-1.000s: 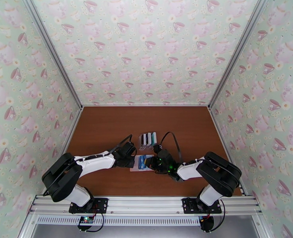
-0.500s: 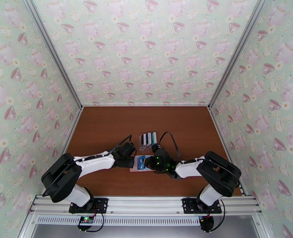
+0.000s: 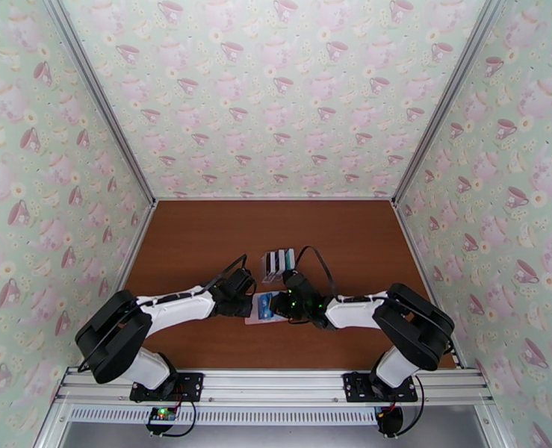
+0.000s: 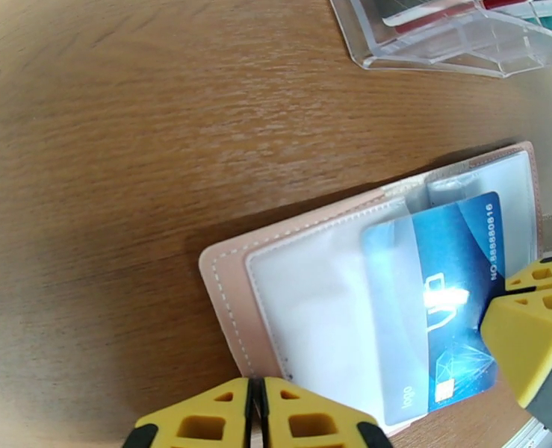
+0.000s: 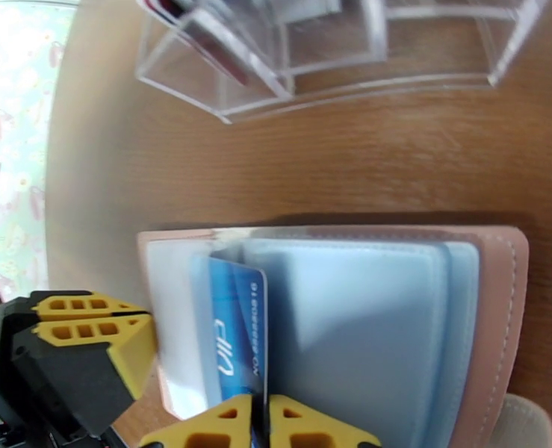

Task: Put the credit cards into the card holder

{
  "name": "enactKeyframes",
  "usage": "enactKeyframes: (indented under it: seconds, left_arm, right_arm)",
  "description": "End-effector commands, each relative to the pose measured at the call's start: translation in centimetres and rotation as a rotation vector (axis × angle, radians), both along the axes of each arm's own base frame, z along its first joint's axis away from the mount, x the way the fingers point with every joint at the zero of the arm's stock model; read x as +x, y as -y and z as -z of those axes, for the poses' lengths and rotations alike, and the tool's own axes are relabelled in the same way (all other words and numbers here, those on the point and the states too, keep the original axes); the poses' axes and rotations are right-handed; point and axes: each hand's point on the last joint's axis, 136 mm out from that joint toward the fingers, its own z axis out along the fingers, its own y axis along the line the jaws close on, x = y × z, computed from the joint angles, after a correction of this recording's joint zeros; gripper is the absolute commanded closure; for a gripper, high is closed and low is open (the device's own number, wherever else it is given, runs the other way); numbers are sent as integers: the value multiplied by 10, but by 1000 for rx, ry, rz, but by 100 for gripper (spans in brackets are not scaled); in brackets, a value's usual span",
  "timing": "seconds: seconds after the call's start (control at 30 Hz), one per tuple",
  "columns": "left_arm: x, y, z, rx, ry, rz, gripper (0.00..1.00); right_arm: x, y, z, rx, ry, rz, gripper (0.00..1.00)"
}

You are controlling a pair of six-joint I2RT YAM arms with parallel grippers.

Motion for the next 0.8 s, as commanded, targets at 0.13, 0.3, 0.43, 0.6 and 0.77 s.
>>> enactKeyframes:
  seconds: [0.13,0.3,0.43,0.6,0.77]
  left_arm:
    - [-9,4,-1,-30,-27,12,86]
    - [-9,5,-1,-37,-28,14,86]
    - [-10,6,-1,-42,-31,14,86]
    - [-9,8,-2,-50,-31,15,86]
    - [-9,9,-2,-56,-31,16,86]
  right_arm:
    - [-10,12,18,-120,-40,-28,82]
    - [-8,13,16,-163,-29,-40,80]
    - [-9,9,13,-209,-16,-65,79]
    - [-9,2,10,-248,-3,-94,78]
    - [-9,-5,8,-256,3,-112,77]
